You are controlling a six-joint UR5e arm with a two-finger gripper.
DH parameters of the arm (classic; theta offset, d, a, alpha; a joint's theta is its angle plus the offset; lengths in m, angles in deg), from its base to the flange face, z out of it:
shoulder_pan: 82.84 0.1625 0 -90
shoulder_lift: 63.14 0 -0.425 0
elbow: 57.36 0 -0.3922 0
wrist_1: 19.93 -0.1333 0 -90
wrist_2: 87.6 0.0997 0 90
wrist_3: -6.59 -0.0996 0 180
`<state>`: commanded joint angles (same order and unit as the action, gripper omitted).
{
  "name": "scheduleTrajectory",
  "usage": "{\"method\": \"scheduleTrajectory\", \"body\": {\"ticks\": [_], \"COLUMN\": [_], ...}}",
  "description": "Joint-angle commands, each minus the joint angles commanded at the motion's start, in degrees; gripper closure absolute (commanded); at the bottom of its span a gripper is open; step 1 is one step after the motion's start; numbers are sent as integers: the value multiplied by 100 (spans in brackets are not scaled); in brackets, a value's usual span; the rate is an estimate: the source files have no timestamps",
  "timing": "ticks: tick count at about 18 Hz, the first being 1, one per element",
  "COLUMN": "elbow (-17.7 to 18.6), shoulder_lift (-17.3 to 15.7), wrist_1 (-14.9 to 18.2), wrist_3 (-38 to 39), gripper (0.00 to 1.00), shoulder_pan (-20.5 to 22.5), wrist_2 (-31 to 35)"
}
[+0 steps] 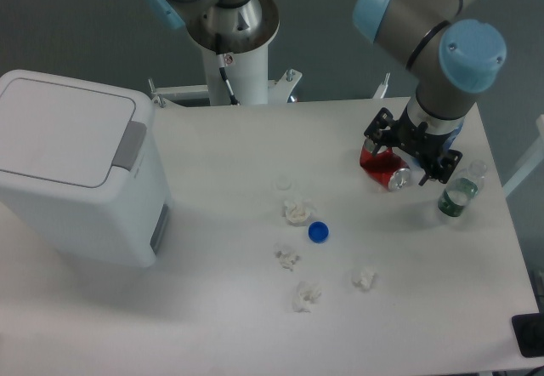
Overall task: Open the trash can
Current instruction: 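Lift the gripper up and away from the red soda can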
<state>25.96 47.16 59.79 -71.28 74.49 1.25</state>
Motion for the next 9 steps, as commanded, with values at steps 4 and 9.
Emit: {"method": "scheduleTrajectory", "body": {"ticks": [4,9], "elbow": [9,202], "shoulder_lift": [-26,-157], "wrist_1": [0,-17], "wrist_3": [0,34], "gripper": [0,0], "shoulder_pan": [0,-97], "wrist_2": [-17,-44]}}
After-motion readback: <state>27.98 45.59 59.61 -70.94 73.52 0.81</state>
